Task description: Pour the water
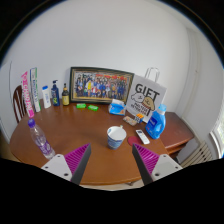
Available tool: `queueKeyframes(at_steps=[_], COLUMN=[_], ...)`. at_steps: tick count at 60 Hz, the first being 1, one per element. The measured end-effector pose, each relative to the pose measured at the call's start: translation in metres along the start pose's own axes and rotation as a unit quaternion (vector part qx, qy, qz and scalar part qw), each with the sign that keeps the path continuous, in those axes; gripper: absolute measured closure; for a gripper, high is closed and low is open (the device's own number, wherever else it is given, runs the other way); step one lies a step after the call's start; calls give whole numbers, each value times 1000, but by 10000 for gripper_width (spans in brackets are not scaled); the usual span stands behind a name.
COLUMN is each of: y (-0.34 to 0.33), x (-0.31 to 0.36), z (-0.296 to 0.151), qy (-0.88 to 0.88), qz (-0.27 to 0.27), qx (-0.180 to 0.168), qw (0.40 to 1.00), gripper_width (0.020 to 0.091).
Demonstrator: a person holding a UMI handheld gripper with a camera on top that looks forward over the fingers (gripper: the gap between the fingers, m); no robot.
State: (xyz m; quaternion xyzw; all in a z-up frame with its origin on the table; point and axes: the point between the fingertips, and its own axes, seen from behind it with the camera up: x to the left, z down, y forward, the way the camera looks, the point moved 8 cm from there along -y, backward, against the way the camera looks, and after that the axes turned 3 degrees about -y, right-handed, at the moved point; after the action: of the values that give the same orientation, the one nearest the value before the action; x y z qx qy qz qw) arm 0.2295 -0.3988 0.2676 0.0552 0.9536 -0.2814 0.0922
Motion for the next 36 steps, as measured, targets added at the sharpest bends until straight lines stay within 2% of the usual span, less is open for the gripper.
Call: queueKeyframes(at_steps=[13,24,36], y=[-7,-11,7], x=[48,136,235], z=[25,59,68], qy=[-1,-4,8], qz=[7,-35,-89], qx=[17,32,4], qw=[1000,999,996], gripper_width=[249,247,253])
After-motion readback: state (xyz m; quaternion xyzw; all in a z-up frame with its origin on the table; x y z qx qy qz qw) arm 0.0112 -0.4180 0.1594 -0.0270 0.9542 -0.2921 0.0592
